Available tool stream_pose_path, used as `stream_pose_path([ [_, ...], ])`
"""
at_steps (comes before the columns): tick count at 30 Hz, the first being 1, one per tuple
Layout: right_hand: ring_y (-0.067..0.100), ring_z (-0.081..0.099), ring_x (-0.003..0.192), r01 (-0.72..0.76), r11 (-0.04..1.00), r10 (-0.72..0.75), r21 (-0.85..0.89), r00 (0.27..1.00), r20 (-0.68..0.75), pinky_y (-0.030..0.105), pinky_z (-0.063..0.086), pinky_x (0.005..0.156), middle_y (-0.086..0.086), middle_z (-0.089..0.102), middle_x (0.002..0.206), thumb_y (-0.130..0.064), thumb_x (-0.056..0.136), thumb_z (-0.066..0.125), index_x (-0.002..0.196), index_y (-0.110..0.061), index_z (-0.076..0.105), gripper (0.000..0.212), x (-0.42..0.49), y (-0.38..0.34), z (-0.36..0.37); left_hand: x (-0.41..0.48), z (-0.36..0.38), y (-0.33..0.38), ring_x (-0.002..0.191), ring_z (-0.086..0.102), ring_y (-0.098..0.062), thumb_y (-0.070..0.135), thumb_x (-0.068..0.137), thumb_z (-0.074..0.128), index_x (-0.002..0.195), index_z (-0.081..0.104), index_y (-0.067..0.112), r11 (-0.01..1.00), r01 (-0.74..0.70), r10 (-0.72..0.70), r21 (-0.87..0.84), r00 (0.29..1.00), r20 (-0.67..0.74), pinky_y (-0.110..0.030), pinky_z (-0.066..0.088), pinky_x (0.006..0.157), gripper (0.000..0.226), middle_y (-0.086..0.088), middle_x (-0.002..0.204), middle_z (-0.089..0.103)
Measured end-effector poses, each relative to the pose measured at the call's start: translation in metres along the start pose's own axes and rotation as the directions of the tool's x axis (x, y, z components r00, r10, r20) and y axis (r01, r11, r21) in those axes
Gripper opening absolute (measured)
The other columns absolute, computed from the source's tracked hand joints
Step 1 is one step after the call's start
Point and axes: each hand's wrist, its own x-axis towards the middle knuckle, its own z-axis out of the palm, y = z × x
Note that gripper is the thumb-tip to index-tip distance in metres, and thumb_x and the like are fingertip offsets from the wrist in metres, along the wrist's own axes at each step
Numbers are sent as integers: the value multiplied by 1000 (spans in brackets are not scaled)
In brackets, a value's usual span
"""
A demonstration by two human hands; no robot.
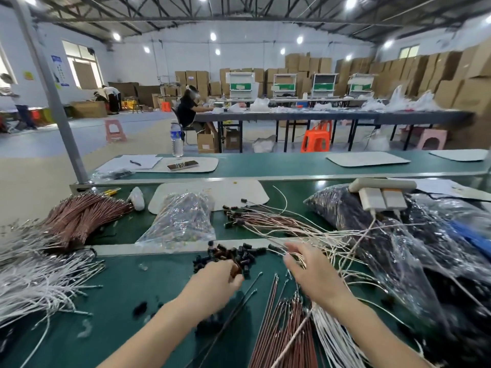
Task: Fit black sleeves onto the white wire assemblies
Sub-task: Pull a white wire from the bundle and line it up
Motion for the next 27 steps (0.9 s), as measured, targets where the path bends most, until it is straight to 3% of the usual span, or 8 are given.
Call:
stream_pose_path([
  [7, 7, 37, 139, 144, 957, -116, -250, 986, 122, 24, 24, 117, -9, 51, 146, -39, 105, 43, 147, -27, 47, 43, -36, -14, 14, -32, 30, 22, 126, 46, -32, 19, 103, 48, 127, 54, 7, 791, -55, 4, 609, 996, 84, -42, 40, 100, 28, -12, 131, 57],
  [10, 9, 37, 140, 198, 923, -124, -329, 964, 234, 28, 27, 118, -9, 47, 149, -40, 106, 40, 150, -29, 42, 45, -56, -12, 29, -36, 36, 37, 122, 51, -34, 8, 99, 50, 127, 55, 5, 709, -88, -1, 699, 992, 125, -41, 42, 97, 29, -13, 129, 59],
  [13, 8, 40, 136, 183, 926, -111, -331, 968, 227, 28, 29, 117, -13, 46, 148, -39, 106, 40, 148, -32, 42, 43, -69, -7, 36, -36, 36, 43, 119, 57, -33, 9, 99, 53, 124, 58, 6, 749, -51, -38, 661, 992, 119, -39, 45, 90, 26, -12, 126, 62],
  [17, 1, 38, 135, 177, 947, -134, -269, 976, 171, 19, 26, 114, -17, 48, 144, -33, 106, 43, 145, -32, 46, 39, -77, -4, 34, -43, 30, 34, 103, 64, -29, 23, 103, 43, 116, 53, 10, 942, 52, -52, 331, 999, -6, -37, 44, 78, 21, -8, 114, 65],
  [20, -2, 39, 134, 179, 948, -148, -264, 980, 134, 18, 27, 115, -18, 50, 140, -31, 106, 43, 142, -32, 49, 36, -74, -4, 30, -47, 19, 20, 69, 60, -15, 28, 103, 46, 100, 54, 15, 978, 1, -40, -209, 982, -183, -33, 49, 64, 16, -2, 88, 66],
  [23, 1, 42, 132, 154, 957, -135, -245, 986, 92, 21, 31, 114, -15, 53, 138, -29, 106, 44, 142, -30, 51, 37, -63, -7, 35, -52, 7, 1, 56, 57, -6, 24, 103, 52, 98, 58, 14, 679, -201, -134, -706, 912, -388, -23, 52, 54, 12, -7, 78, 65],
  [25, 4, 44, 128, 116, 971, -103, -207, 992, 70, 22, 35, 110, -13, 55, 135, -28, 105, 44, 141, -29, 52, 37, -51, -12, 44, -56, 8, -12, 62, 64, -9, 21, 102, 53, 105, 60, 15, 468, -307, -232, -829, 862, -451, -24, 57, 58, 10, -8, 81, 68],
  [27, 7, 45, 126, 73, 980, -62, -183, 996, 68, 24, 37, 107, -9, 55, 133, -27, 105, 44, 141, -27, 52, 36, -38, -19, 55, -59, 17, -24, 68, 68, -14, 19, 102, 53, 110, 61, 21, 365, -343, -309, -865, 833, -460, -26, 59, 62, 12, -4, 85, 70],
])
